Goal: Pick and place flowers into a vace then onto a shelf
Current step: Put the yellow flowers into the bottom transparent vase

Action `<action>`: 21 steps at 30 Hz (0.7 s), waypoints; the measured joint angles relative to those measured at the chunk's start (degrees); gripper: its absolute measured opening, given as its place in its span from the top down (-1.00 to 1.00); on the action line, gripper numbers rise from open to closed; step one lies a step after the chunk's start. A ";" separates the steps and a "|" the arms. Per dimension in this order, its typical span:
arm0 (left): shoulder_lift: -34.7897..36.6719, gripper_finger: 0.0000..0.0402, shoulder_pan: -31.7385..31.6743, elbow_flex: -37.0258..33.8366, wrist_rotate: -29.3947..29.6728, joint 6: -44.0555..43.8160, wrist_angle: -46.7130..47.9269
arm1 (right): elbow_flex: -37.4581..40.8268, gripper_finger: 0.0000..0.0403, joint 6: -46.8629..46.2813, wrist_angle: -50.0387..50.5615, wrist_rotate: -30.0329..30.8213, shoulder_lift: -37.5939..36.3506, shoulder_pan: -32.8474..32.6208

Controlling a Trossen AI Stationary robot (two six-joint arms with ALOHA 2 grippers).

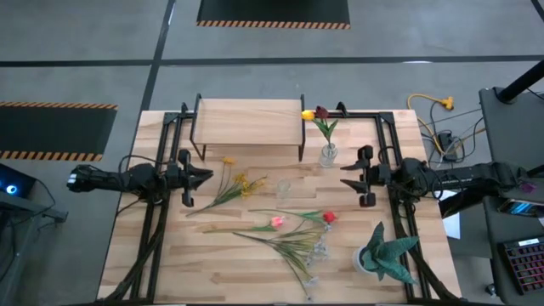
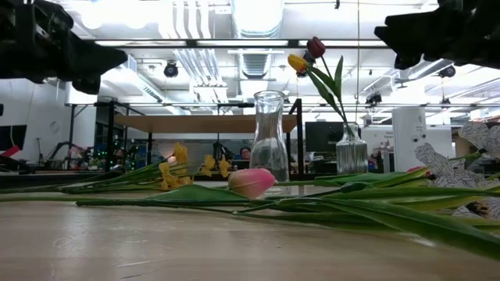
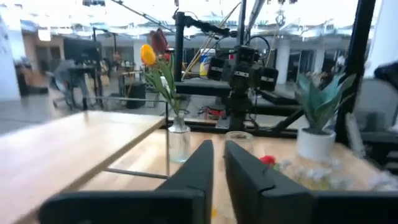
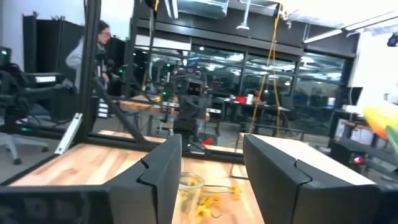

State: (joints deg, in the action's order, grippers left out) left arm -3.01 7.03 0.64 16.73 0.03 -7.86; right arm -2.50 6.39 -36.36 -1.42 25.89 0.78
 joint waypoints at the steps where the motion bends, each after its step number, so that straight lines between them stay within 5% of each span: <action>1: -0.31 0.79 0.00 0.00 -0.01 -1.79 -0.06 | 0.00 0.21 -0.27 0.01 -0.10 0.00 0.00; 9: -7.58 0.21 0.04 3.08 0.32 -15.21 0.16 | 0.00 0.22 1.99 -0.04 -0.01 0.00 0.04; 16: -18.61 0.15 0.04 12.45 0.07 -13.81 0.86 | 0.00 0.23 1.61 0.02 0.07 0.00 0.04; 21: -27.74 0.15 0.04 21.48 0.04 -12.53 12.22 | -0.02 0.27 0.30 4.82 0.05 0.02 0.45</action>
State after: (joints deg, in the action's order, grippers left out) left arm -30.75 7.07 22.13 16.78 -12.51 4.37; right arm -2.52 6.69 -31.54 -1.37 25.91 1.22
